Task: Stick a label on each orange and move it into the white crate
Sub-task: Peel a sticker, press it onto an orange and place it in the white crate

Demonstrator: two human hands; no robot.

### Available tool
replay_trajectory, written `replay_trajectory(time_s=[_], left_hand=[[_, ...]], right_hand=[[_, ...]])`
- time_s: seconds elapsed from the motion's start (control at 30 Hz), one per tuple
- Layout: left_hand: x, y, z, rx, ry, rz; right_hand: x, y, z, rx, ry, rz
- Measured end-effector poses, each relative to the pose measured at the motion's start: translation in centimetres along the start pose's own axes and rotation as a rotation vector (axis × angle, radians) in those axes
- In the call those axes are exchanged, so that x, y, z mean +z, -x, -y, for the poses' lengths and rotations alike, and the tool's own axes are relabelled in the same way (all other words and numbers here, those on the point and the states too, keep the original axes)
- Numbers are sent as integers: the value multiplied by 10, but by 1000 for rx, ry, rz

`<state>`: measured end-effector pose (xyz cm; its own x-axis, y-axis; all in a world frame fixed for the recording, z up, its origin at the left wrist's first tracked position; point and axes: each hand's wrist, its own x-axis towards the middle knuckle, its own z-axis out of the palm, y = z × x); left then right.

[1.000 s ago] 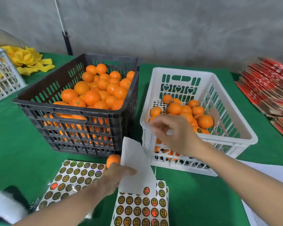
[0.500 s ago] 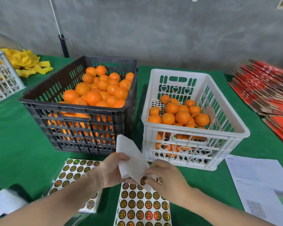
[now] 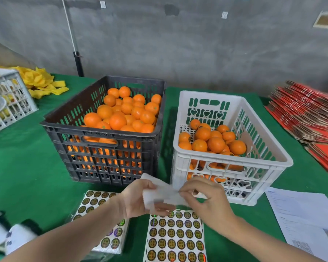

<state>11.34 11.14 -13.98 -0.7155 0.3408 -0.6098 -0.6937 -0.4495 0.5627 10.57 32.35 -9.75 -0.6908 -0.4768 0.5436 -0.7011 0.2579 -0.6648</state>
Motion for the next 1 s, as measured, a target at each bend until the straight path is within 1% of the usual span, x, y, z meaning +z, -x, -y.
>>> replay_trajectory(time_s=[0.07, 0.17, 0.23, 0.27, 0.33, 0.37, 0.4, 0.43, 0.47, 0.5, 0.53, 0.57, 0.6, 0.63, 0.67, 0.7, 0.73, 0.77, 0.8, 0.83, 0.87, 0.93, 1.0], left_hand=[[-12, -3, 1, 14, -266, -88], [-20, -5, 3, 57, -844, -298], [-20, 0, -6, 131, -1221, -458], [-16, 7, -14, 184, -1358, -516], [-6, 26, -35, 280, -1563, -575], [0, 38, -47, 302, -1659, -549], [5, 50, -61, 298, -1727, -476], [12, 63, -74, 272, -1735, -364], [18, 76, -88, 258, -1692, -246], [22, 86, -103, 303, -1633, -181], [22, 93, -121, 421, -1578, -196], [19, 96, -142, 595, -1519, -285], [13, 94, -164, 756, -1486, -416], [4, 88, -185, 820, -1502, -557], [-5, 82, -203, 766, -1583, -680], [-14, 73, -215, 614, -1714, -749], [-24, 60, -223, 394, -1834, -753], [-33, 47, -227, 186, -1902, -723], [-40, 35, -228, 29, -1949, -700], [-47, 26, -228, -70, -1992, -689], [-52, 21, -228, -131, -2024, -681], [-60, 18, -229, -195, -2017, -647], [-63, 21, -231, -186, -1980, -600]], right_hand=[[-6, -16, 7, 45, -40, -21], [-11, -45, 16, 105, -125, -26], [-10, -62, 20, 135, -188, -21], [-9, -71, 22, 141, -205, -19], [-5, -86, 24, 146, -212, -20], [-3, -94, 25, 147, -213, -23], [0, -102, 26, 145, -212, -28], [2, -110, 27, 139, -206, -35], [5, -118, 28, 131, -198, -44], [7, -126, 29, 122, -195, -58], [9, -134, 31, 118, -199, -76], [12, -141, 31, 119, -205, -93], [14, -147, 32, 128, -210, -101], [17, -152, 32, 140, -212, -101], [20, -156, 33, 153, -211, -94], [23, -160, 32, 164, -208, -82], [26, -162, 32, 171, -206, -71], [28, -164, 31, 177, -207, -63], [30, -166, 30, 183, -210, -58], [31, -167, 29, 189, -213, -54], [31, -167, 29, 195, -217, -53], [32, -168, 28, 216, -227, -55], [31, -167, 27, 228, -234, -61]])
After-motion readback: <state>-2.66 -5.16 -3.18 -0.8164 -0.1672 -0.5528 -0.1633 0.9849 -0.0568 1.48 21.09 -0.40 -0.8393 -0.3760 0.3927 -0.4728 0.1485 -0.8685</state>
